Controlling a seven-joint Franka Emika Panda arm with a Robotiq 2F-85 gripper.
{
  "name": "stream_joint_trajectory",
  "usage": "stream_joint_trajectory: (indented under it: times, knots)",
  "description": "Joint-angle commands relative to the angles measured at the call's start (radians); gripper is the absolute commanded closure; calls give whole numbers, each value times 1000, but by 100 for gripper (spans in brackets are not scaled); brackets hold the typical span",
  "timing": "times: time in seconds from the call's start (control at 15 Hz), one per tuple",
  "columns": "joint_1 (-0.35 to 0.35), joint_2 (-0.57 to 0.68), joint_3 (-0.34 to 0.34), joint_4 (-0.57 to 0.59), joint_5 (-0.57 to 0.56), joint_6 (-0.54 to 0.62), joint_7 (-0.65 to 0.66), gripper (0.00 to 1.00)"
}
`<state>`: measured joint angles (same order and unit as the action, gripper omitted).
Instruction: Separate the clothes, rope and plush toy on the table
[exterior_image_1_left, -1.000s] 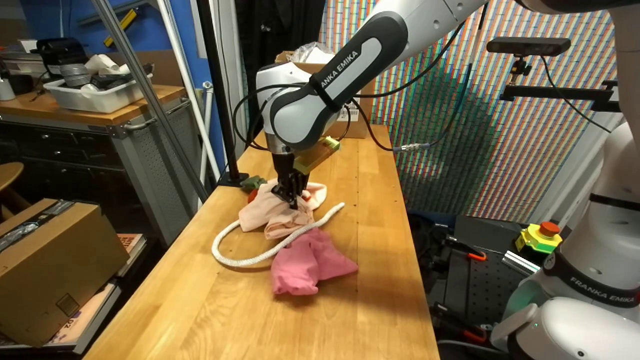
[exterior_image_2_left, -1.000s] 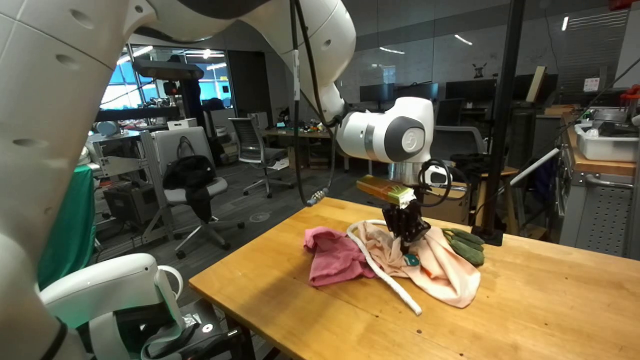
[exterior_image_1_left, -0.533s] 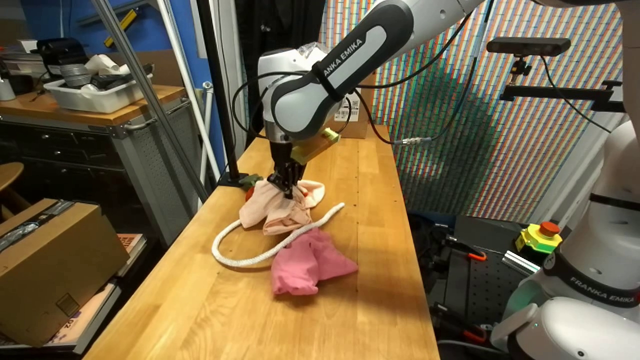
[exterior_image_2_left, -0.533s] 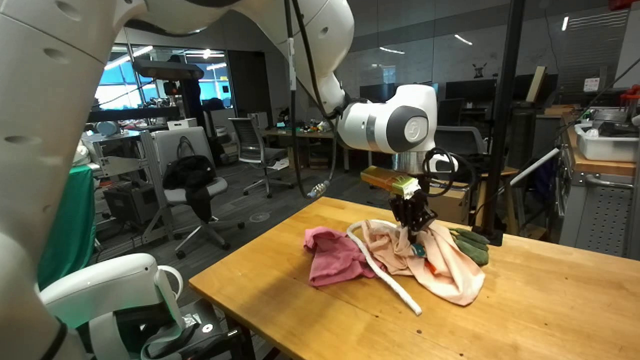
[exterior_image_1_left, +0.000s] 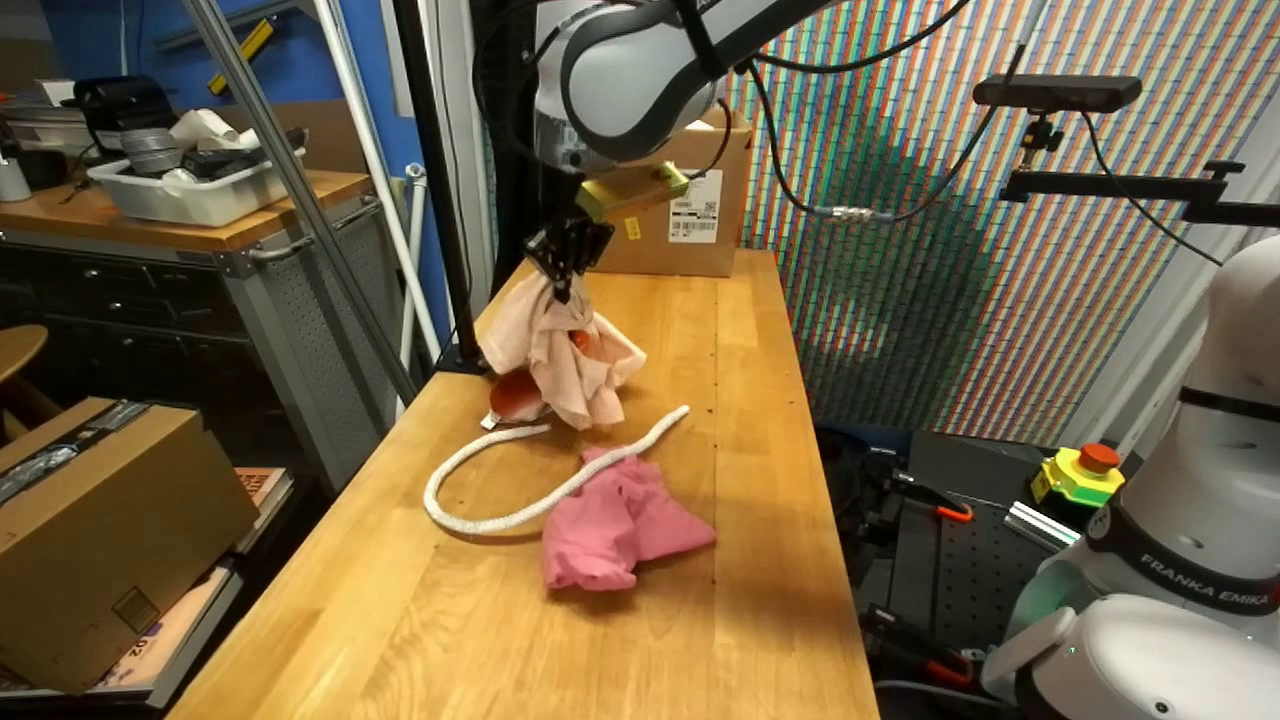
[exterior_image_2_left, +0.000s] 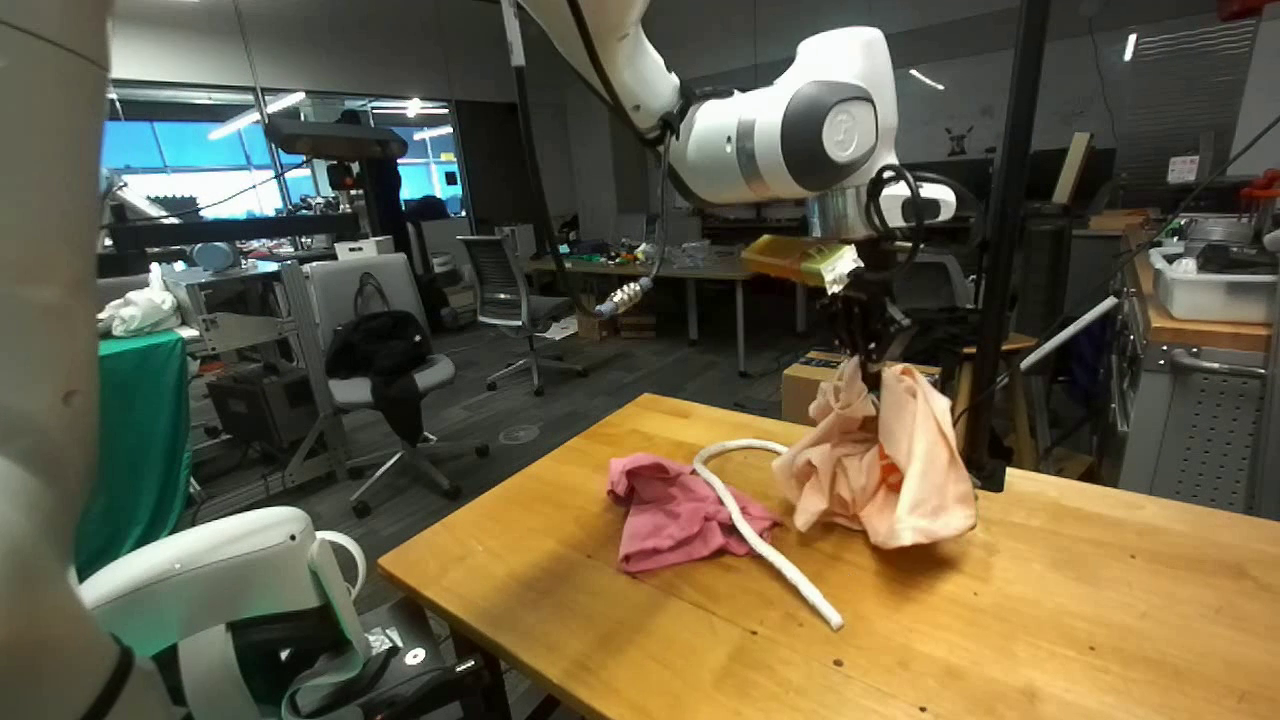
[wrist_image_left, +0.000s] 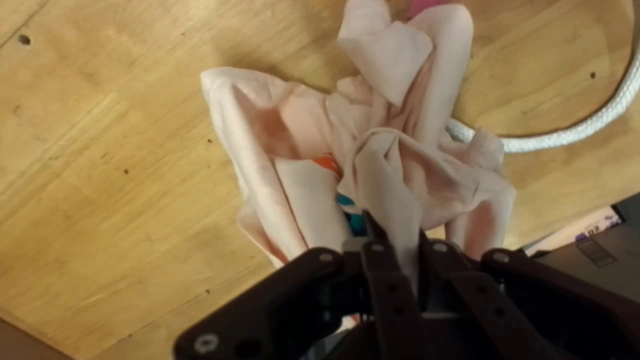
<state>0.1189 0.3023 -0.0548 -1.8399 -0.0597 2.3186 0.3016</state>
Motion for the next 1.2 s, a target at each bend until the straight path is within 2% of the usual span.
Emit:
stream_joint_trajectory:
  times: [0.0,0.33,0.73,1.13]
  knots:
    - [-6,-91,-16,-15,-56,48,93,94]
    - [-21,-165,-32,-19,-140,117,195,94]
    - [-63,-212,-37,-17,-180,155,256,94]
    - [-131,-223,-88,-28,-240,202,334,94]
